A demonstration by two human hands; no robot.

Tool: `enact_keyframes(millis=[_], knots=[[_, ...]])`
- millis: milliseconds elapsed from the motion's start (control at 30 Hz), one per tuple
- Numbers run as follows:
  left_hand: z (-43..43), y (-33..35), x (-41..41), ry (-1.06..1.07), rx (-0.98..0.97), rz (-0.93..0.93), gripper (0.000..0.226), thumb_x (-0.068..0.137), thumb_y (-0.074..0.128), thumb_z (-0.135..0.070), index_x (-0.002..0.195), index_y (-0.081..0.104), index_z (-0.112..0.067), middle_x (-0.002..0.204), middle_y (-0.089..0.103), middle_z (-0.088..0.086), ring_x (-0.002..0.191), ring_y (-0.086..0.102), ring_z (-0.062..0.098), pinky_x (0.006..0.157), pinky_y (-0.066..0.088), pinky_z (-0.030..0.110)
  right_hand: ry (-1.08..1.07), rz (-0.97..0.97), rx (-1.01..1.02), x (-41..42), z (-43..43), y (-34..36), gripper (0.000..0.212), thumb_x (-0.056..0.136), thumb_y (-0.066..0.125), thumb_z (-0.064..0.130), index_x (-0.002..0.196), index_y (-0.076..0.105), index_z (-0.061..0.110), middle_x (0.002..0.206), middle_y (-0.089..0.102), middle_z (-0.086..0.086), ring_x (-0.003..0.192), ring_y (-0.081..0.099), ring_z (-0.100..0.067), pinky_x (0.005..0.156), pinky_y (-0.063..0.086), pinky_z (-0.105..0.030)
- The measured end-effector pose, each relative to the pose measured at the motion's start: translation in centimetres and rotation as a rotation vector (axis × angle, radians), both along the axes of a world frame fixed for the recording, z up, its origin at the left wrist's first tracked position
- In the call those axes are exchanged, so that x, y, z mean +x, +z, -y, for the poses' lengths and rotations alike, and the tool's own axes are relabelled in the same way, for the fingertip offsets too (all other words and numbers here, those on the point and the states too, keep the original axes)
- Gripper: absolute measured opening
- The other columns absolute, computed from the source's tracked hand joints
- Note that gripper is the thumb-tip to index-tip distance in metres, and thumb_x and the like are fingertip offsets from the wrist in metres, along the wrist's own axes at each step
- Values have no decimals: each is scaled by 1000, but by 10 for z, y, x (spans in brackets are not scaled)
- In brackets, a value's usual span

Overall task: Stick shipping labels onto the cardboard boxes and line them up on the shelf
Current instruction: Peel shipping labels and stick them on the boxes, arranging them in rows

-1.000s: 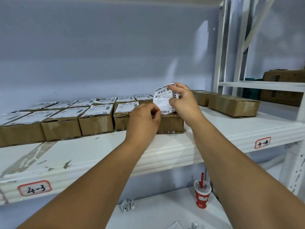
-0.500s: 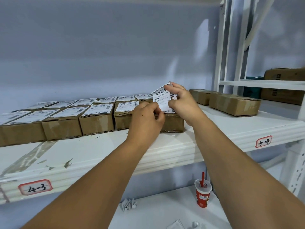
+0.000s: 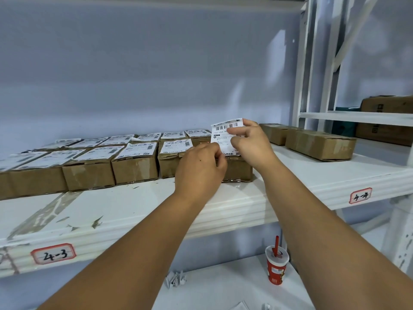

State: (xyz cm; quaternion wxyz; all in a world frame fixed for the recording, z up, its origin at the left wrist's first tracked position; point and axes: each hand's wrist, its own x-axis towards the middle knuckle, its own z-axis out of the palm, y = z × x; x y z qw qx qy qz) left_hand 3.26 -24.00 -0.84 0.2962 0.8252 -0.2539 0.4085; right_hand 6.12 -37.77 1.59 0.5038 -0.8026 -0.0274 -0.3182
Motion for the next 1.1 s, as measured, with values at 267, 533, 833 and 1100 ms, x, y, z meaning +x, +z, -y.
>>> enact_keyframes(millis=[267, 533, 833, 1100], knots=[[1, 0, -3, 38, 49, 16, 12, 87, 51, -17, 76, 54, -12, 87, 59, 6, 81, 52, 27, 63, 32, 31, -11, -205, 171, -2, -1, 2, 18, 54, 54, 20, 65, 62, 7, 65, 52, -8, 76, 45, -20, 67, 37, -31], [2, 1, -1, 43, 48, -2, 15, 88, 49, -19, 80, 58, -11, 89, 57, 3, 84, 50, 23, 66, 37, 31, -29, -305, 200, -1, 5, 1, 12, 72, 62, 22, 78, 62, 12, 86, 60, -6, 84, 53, -24, 69, 42, -31], [2, -1, 1, 19, 102, -77, 15, 91, 47, -23, 94, 56, -12, 103, 66, -2, 114, 44, 17, 85, 42, 34, 52, -388, 434, -4, 6, 1, 38, 77, 53, 12, 112, 65, 7, 86, 60, -11, 73, 52, -22, 62, 39, -28], [4, -3, -3, 218, 322, 112, 17, 90, 48, -33, 97, 56, -20, 102, 62, -2, 113, 47, 20, 102, 13, 41, 71, -335, 536, -5, 3, 2, 29, 91, 48, 9, 114, 66, 8, 85, 65, -10, 66, 55, -22, 61, 39, -26]])
